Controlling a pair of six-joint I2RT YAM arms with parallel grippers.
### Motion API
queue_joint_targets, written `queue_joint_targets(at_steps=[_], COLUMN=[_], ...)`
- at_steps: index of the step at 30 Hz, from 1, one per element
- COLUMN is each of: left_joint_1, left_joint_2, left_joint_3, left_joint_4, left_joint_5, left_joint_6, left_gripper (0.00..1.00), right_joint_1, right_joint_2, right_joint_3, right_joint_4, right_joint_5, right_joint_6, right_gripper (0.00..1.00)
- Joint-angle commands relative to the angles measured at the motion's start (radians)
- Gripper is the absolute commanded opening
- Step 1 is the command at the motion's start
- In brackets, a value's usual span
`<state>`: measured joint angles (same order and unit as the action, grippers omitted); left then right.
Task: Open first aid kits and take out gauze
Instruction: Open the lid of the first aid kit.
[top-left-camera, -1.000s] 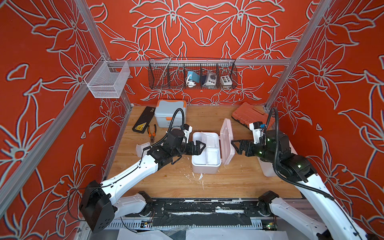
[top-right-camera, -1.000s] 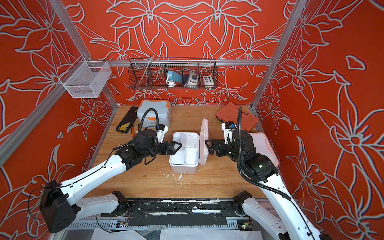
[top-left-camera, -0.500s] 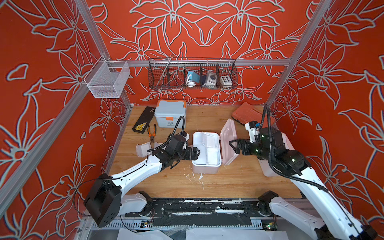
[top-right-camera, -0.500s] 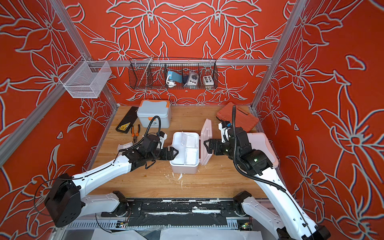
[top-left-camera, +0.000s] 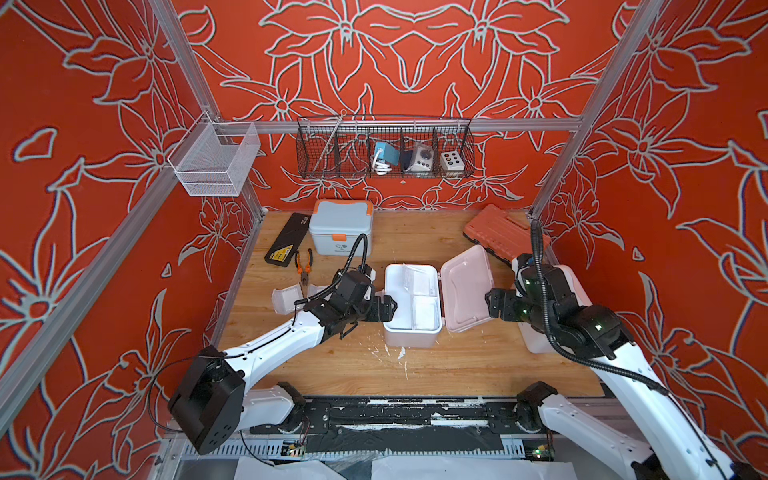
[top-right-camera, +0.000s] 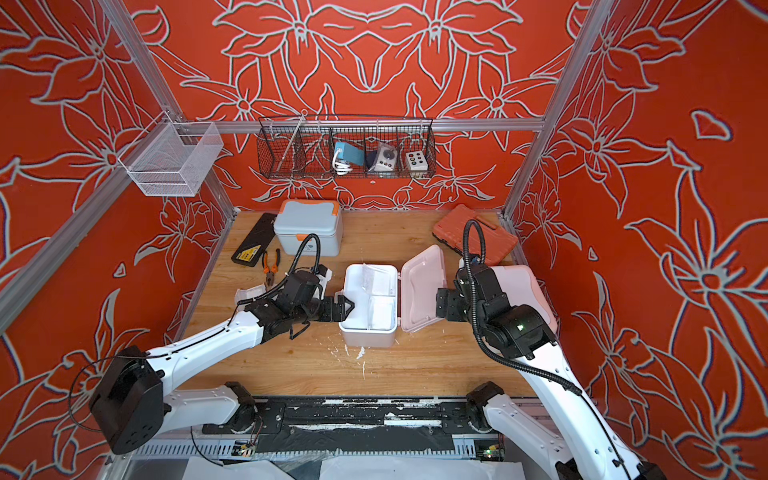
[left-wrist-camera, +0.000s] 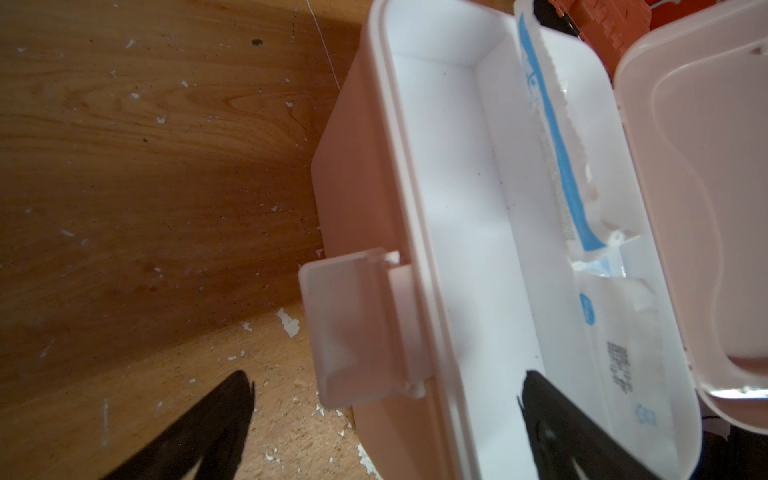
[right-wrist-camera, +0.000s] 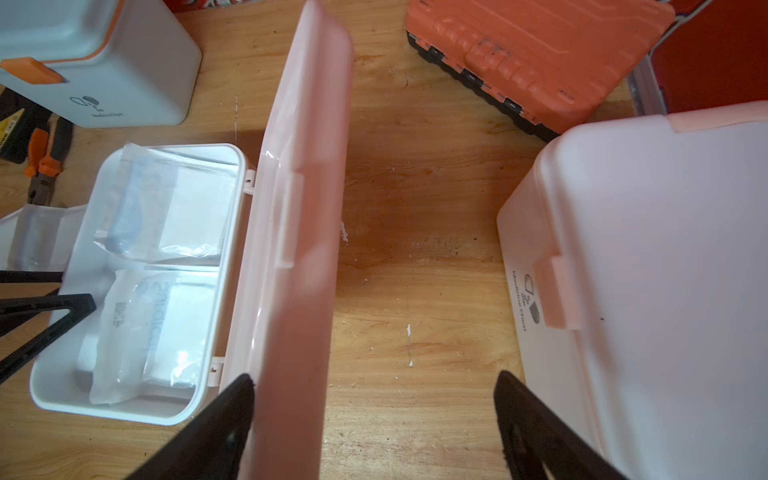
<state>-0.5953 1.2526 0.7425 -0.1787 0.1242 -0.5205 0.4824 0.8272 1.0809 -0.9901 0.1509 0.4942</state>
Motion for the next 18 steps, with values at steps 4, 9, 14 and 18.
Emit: queue_joint_targets(at_steps=[4, 9, 14, 18], left_joint_1=[0.006, 0.006, 0.005, 0.003], left_joint_2=[-0.044, -0.093, -0.059, 0.009], left_joint_3=[0.052, 0.123, 0.233, 0.301], left_joint_4=[-0.038, -0.088, -0.135, -0.156], left_joint_5=[0.003, 0.005, 0.044, 0.064], left_joint_6=[0.006, 0.008, 0.023, 0.043], left_gripper=[0.96, 0.89, 0.8, 0.74], right_joint_1=[-0.003, -0.004, -0.002, -0.001], right_joint_2=[-0.022, -0.007, 0.037, 0.063], right_joint_3=[0.102, 0.117, 0.066, 0.031], right_joint_4=[0.003, 0.067, 0.145, 0.168], right_joint_5=[-0.051, -0.228, -0.391, -0.427], right_joint_6=[-0.052, -0.081, -0.06, -0.053], right_gripper=[0.9, 0.89, 0.86, 0.85])
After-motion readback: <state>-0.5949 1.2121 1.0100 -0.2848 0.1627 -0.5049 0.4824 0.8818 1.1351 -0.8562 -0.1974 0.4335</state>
